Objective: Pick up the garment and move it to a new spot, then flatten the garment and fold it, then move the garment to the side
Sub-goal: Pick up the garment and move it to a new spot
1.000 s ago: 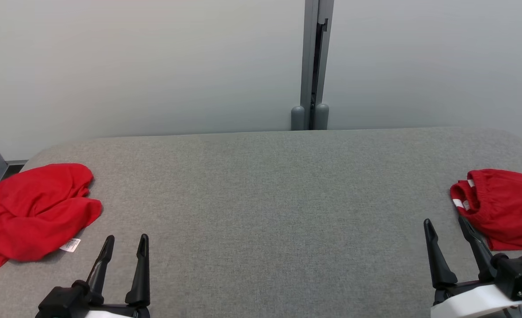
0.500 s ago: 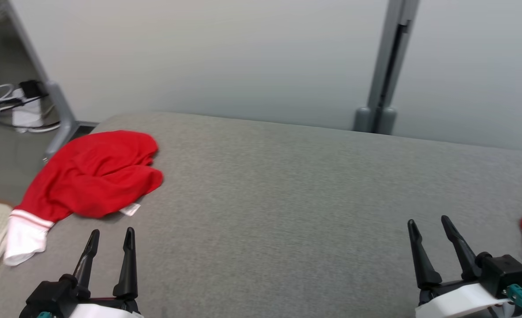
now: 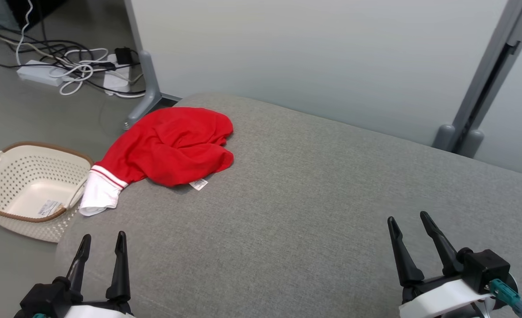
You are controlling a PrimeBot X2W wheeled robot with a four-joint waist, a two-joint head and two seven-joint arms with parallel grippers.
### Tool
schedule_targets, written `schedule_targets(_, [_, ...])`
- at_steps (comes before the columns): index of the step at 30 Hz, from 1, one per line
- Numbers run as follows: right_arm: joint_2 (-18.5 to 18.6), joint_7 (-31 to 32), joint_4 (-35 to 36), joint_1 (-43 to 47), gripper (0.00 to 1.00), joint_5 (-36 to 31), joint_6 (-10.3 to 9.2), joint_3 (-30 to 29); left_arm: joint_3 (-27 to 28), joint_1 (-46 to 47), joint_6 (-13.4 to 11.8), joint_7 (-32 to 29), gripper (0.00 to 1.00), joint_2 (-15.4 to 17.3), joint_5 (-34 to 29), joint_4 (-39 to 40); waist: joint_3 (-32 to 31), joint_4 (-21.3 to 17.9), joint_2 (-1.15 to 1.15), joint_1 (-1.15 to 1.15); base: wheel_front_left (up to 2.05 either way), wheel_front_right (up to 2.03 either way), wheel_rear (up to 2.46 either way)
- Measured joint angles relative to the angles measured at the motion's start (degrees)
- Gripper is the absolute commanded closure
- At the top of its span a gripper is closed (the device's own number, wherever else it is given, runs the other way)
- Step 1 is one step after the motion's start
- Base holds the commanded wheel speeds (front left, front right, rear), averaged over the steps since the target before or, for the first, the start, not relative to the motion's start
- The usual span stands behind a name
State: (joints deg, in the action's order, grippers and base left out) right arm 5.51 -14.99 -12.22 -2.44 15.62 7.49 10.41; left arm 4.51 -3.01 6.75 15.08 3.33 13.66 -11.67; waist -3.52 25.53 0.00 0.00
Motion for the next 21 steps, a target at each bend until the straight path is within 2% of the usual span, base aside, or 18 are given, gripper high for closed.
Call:
schedule_targets(7, [-0.04, 0.0, -0.07, -0.43, 0.0, 0.15, 0.0, 0.77, 0.31, 0.13, 0.0, 0.0, 0.0, 0.09, 0.0, -0.44, 0.04, 0.51, 0.0, 0.0, 0.0, 0.0, 0.0])
schedule_targets(13, [0.11, 0.0, 0.03, -1.05, 0.0, 0.47, 0.0, 1.71, 0.18, 3.75, 0.08, -0.91, 0.0, 2.36, -0.03, -0.76, 0.62, -0.86, 0.0, 0.0, 0.0, 0.0, 0.0])
schedule_targets(18, [0.63, 0.0, 0.41, -1.76, 0.0, 0.33, 0.0, 2.47, -0.48, 9.75, 0.26, -6.27, 0.0, 6.33, 0.82, -1.66, 2.15, -2.31, 0.0, 0.0, 0.0, 0.0, 0.0])
schedule_targets(21, [1.49, 0.0, 0.76, -3.51, 0.0, -0.6, 0.0, 3.88, 0.19, 15.63, 0.34, -10.36, 0.0, 9.34, 3.54, -3.58, 4.33, -3.2, 0.0, 0.0, 0.0, 0.0, 0.0])
